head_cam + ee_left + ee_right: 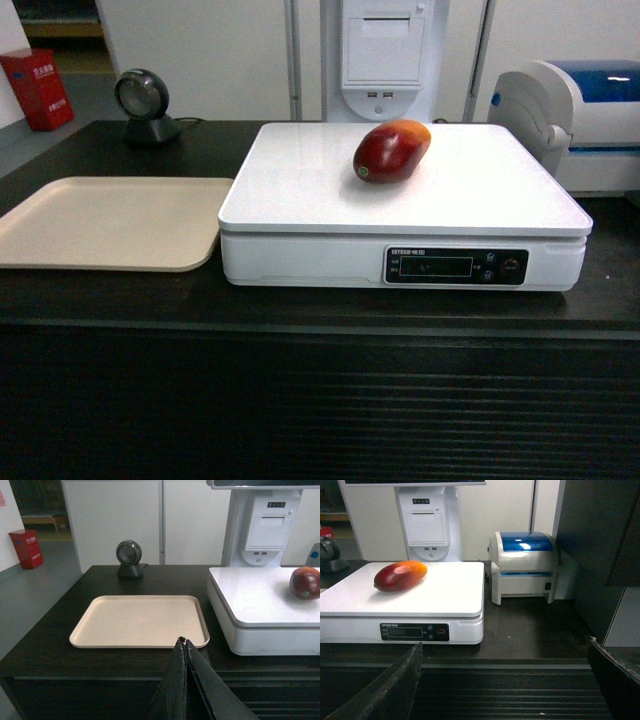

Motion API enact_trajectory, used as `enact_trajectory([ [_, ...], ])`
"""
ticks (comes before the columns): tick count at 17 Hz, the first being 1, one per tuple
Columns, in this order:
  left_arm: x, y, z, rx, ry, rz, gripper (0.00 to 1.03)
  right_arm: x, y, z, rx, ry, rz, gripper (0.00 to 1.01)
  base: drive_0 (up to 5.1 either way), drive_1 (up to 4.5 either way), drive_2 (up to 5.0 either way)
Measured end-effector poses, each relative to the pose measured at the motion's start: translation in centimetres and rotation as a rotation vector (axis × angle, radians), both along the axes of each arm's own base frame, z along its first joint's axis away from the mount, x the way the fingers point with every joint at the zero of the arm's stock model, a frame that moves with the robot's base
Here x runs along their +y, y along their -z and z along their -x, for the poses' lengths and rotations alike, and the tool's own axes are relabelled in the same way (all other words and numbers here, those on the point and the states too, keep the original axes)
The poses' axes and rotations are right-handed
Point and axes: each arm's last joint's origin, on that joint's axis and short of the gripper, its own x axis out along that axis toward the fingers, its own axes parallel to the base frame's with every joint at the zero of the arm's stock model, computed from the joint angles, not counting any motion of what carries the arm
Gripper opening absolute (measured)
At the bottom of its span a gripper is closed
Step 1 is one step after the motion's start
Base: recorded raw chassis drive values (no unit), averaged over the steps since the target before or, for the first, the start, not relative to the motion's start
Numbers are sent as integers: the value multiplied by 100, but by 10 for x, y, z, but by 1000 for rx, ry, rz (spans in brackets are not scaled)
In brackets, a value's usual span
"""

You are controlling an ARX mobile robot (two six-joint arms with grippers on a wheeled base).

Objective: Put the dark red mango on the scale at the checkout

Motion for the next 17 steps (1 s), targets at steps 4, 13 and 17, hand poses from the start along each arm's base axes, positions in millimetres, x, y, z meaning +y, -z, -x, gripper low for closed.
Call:
enact_trajectory([
  [4,0,-1,7,-3,0,0,2,0,0,0,0,0,0,98,0,0,0],
  [13,0,4,25,12,0,0,2,0,0,0,0,0,0,98,0,0,0],
  [17,0,4,25,15,0,0,6,0,0,0,0,0,0,98,0,0,0],
])
